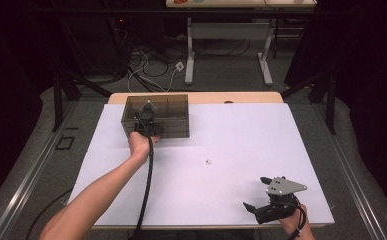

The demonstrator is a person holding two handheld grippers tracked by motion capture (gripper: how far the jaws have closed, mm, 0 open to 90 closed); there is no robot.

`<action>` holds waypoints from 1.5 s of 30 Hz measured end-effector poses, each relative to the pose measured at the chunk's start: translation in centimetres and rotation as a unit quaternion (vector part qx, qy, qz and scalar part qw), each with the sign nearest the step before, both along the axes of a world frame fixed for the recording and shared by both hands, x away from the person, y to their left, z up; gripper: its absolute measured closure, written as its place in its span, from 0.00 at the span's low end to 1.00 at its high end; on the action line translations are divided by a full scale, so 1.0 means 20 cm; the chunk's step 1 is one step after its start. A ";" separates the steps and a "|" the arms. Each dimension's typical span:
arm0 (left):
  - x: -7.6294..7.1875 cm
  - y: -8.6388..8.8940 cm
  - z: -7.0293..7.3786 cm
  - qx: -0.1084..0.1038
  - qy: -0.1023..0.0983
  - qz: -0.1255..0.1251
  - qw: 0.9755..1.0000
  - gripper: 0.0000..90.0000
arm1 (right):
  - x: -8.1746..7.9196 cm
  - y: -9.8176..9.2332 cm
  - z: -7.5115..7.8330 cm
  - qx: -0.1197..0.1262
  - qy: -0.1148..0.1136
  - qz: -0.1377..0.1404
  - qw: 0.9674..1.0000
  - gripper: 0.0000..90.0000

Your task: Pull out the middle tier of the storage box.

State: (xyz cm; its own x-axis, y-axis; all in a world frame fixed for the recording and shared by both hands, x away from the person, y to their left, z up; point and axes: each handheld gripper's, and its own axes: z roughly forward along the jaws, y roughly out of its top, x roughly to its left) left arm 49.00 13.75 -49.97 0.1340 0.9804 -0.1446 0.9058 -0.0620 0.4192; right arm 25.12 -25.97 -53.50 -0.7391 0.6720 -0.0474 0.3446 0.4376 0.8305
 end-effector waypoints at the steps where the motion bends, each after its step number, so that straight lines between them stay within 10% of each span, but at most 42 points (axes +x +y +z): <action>1: 0.00 0.00 0.00 -0.001 0.000 0.000 1.000 0.63 | 0.00 0.00 0.00 -0.001 0.000 -0.001 1.000 0.00; 45: -0.02 0.01 0.00 0.000 -0.005 -0.008 1.000 0.63 | 0.00 0.00 0.00 -0.002 0.003 -0.001 1.000 0.00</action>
